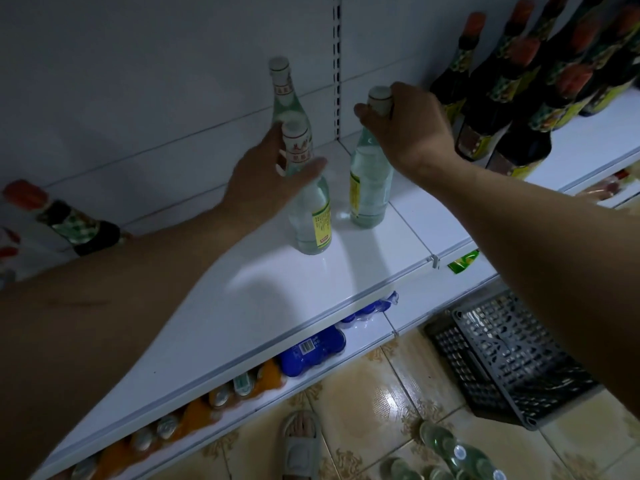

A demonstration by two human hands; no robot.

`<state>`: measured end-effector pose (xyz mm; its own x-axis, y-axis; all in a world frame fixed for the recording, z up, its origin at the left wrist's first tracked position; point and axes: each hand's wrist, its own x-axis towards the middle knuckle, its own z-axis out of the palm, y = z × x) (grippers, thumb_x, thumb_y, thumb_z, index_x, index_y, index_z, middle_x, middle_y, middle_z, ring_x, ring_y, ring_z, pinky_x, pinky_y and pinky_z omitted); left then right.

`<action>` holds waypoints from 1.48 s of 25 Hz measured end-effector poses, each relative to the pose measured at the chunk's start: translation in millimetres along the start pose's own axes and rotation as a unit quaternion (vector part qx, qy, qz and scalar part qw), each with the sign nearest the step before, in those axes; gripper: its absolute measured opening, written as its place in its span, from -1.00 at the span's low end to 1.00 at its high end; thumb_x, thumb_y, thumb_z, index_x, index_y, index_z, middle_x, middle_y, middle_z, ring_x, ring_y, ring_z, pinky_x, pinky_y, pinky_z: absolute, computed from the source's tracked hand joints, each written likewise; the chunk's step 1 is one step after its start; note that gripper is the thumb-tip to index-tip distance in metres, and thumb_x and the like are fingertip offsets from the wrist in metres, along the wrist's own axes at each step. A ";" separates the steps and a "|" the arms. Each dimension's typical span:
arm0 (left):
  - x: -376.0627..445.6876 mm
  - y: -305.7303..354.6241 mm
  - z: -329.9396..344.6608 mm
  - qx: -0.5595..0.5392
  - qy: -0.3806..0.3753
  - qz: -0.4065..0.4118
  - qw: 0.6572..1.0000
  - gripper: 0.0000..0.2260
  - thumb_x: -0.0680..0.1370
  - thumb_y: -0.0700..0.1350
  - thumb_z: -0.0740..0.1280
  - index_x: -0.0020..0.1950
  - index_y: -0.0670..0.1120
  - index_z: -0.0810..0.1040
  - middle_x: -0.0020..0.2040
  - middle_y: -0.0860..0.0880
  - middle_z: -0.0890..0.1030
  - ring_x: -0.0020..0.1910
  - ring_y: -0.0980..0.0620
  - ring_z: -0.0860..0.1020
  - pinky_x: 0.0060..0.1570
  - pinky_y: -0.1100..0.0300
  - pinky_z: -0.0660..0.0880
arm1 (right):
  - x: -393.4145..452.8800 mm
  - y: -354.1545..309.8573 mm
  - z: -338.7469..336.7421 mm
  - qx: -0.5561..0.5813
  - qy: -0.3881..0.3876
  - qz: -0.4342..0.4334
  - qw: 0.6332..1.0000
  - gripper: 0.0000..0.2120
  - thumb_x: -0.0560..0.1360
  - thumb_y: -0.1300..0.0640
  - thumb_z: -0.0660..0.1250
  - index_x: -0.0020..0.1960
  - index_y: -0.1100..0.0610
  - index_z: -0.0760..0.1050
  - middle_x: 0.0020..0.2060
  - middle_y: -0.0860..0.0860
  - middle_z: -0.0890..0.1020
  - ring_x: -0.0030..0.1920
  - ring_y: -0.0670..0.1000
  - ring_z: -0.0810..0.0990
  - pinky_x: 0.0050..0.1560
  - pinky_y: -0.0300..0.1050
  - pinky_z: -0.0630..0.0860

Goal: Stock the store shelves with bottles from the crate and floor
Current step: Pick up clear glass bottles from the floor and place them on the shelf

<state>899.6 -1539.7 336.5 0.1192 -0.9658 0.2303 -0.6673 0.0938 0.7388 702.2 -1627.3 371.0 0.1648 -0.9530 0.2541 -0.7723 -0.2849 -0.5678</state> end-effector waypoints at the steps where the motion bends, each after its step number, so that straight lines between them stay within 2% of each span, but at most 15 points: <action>1: -4.5 -1.4 6.6 -0.008 -0.015 -0.030 0.999 -0.44 0.31 0.34 0.42 0.21 0.17 0.40 0.03 0.21 0.62 0.01 0.17 0.60 0.09 0.12 0.54 | -2.8 1.1 0.9 0.034 0.006 0.014 0.999 -0.65 0.47 -0.27 0.29 -0.12 0.04 0.46 -0.17 0.03 0.60 -0.05 0.12 0.59 -0.19 -0.13 0.33; 3: -13.4 -6.7 17.6 -0.043 -0.039 -0.070 0.996 -0.27 0.21 0.31 0.52 0.29 0.27 0.30 0.13 0.23 0.59 0.12 0.13 0.58 0.16 0.02 0.54 | -8.8 1.8 3.8 0.086 0.016 0.035 0.996 -0.62 0.42 -0.29 0.31 -0.14 0.04 0.43 -0.20 -0.02 0.58 -0.11 0.09 0.59 -0.20 -0.10 0.41; 4: -17.2 -10.5 22.1 -0.059 -0.043 -0.086 0.994 -0.22 0.18 0.26 0.56 0.30 0.30 0.26 0.14 0.22 0.58 0.14 0.11 0.58 0.17 -0.02 0.54 | -11.8 3.3 6.7 0.092 0.013 0.042 0.995 -0.62 0.39 -0.31 0.33 -0.10 0.01 0.44 -0.15 -0.01 0.58 -0.10 0.08 0.58 -0.16 -0.09 0.45; 6: -24.0 -18.0 28.5 -0.065 -0.026 -0.114 0.991 -0.26 0.18 0.18 0.56 0.25 0.33 0.24 0.10 0.23 0.59 0.10 0.10 0.60 0.14 -0.03 0.57 | -20.7 8.6 16.5 0.088 -0.022 0.072 0.993 -0.55 0.32 -0.29 0.42 0.06 -0.07 0.42 0.02 0.02 0.54 -0.05 0.09 0.59 -0.10 -0.05 0.57; 7: -26.4 -19.9 30.5 -0.065 -0.011 -0.123 0.990 -0.31 0.19 0.17 0.54 0.18 0.37 0.24 0.06 0.25 0.59 0.06 0.13 0.61 0.11 -0.02 0.59 | -26.0 12.7 22.4 0.100 -0.050 0.097 0.989 -0.48 0.29 -0.24 0.48 0.13 -0.09 0.37 0.08 0.03 0.52 -0.04 0.12 0.61 -0.15 0.00 0.64; 9: -29.1 -25.4 29.1 -0.052 0.024 -0.131 0.990 -0.40 0.20 0.17 0.51 0.05 0.46 0.20 -0.02 0.29 0.58 -0.02 0.21 0.61 0.04 0.03 0.61 | -34.2 20.7 38.0 0.145 -0.086 0.129 0.977 -0.38 0.28 -0.06 0.56 0.18 -0.10 0.26 0.07 0.05 0.55 -0.08 0.20 0.64 -0.39 0.08 0.66; 12: -25.4 -35.1 21.7 -0.033 0.062 -0.120 0.990 -0.42 0.22 0.18 0.51 0.02 0.41 0.18 -0.04 0.28 0.58 -0.06 0.25 0.59 -0.02 0.11 0.59 | -33.6 30.1 53.8 0.162 -0.063 0.123 0.977 -0.34 0.27 0.06 0.58 0.17 -0.08 0.22 -0.03 0.01 0.56 -0.19 0.18 0.64 -0.51 0.08 0.62; 16: -15.1 -53.6 9.9 -0.007 0.106 -0.115 0.988 -0.37 0.24 0.16 0.52 0.17 0.22 0.24 0.02 0.19 0.62 0.00 0.12 0.62 0.05 0.06 0.57 | -19.6 30.2 64.3 0.189 -0.065 0.117 0.973 -0.33 0.30 0.12 0.58 0.22 -0.09 0.23 0.02 -0.02 0.53 -0.12 0.13 0.60 -0.47 0.05 0.64; 19: -4.7 -69.2 0.3 0.005 0.126 -0.136 0.983 -0.32 0.25 0.15 0.53 0.24 0.19 0.24 0.06 0.17 0.63 0.07 0.02 0.62 0.15 -0.02 0.55 | -0.7 26.4 74.6 0.188 -0.067 0.108 0.974 -0.35 0.35 0.15 0.55 0.25 -0.05 0.21 -0.01 -0.07 0.48 -0.05 0.13 0.57 -0.41 0.08 0.66; 22: 7.3 -80.3 -5.1 0.001 0.150 -0.150 0.977 -0.24 0.24 0.15 0.52 0.34 0.21 0.21 0.08 0.16 0.63 0.07 0.07 0.60 0.18 0.01 0.53 | 19.7 26.4 82.5 0.192 -0.069 0.083 0.975 -0.36 0.37 0.16 0.54 0.26 -0.01 0.20 0.06 -0.05 0.47 -0.03 0.13 0.57 -0.45 0.00 0.65; 25: 16.8 -87.3 -7.9 -0.007 0.165 -0.154 0.974 -0.17 0.27 0.11 0.52 0.43 0.21 0.16 0.10 0.15 0.63 0.10 0.10 0.59 0.20 -0.01 0.51 | 35.2 26.5 88.9 0.198 -0.067 0.067 0.976 -0.39 0.38 0.18 0.53 0.19 -0.04 0.19 -0.06 -0.15 0.43 -0.08 0.05 0.56 -0.47 -0.10 0.63; 27: 22.2 -91.8 -7.2 -0.014 0.165 -0.147 0.975 -0.14 0.28 0.08 0.52 0.46 0.23 0.12 0.12 0.16 0.63 0.11 0.14 0.58 0.21 -0.03 0.51 | 44.8 26.2 92.3 0.199 -0.070 0.069 0.975 -0.39 0.39 0.20 0.52 0.21 -0.03 0.19 -0.05 -0.15 0.41 -0.05 0.08 0.55 -0.41 -0.03 0.66; 30: 28.2 -97.5 -6.6 -0.038 0.164 -0.136 0.976 -0.09 0.29 0.04 0.51 0.50 0.25 0.06 0.19 0.15 0.60 0.16 0.14 0.56 0.19 -0.07 0.53 | 57.6 21.1 98.6 0.188 -0.080 0.070 0.976 -0.34 0.42 0.20 0.50 0.34 0.03 0.16 0.08 -0.06 0.39 0.07 0.16 0.53 -0.27 0.14 0.68; 34: 30.5 -104.9 -2.6 -0.059 0.174 -0.116 0.976 -0.11 0.35 -0.01 0.50 0.53 0.22 0.03 0.30 0.09 0.52 0.21 0.10 0.53 0.19 -0.10 0.53 | 64.1 22.6 107.0 0.184 -0.086 0.079 0.976 -0.34 0.48 0.16 0.44 0.38 0.09 0.08 0.19 0.04 0.38 0.21 0.20 0.48 -0.11 0.14 0.67; 37: 28.9 -108.0 -0.1 -0.079 0.177 -0.110 0.975 -0.10 0.39 -0.03 0.48 0.56 0.19 0.00 0.37 0.10 0.46 0.30 0.08 0.48 0.25 -0.08 0.50 | 65.0 24.7 110.0 0.188 -0.087 0.094 0.974 -0.34 0.49 0.13 0.42 0.39 0.09 0.05 0.30 0.12 0.36 0.28 0.22 0.45 0.01 0.22 0.63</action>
<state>975.1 -1577.7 263.4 0.5119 -0.8253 0.2385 -0.4789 -0.0436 0.8768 761.3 -1707.6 287.4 0.1700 -0.9854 0.0002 -0.5247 -0.0907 -0.8464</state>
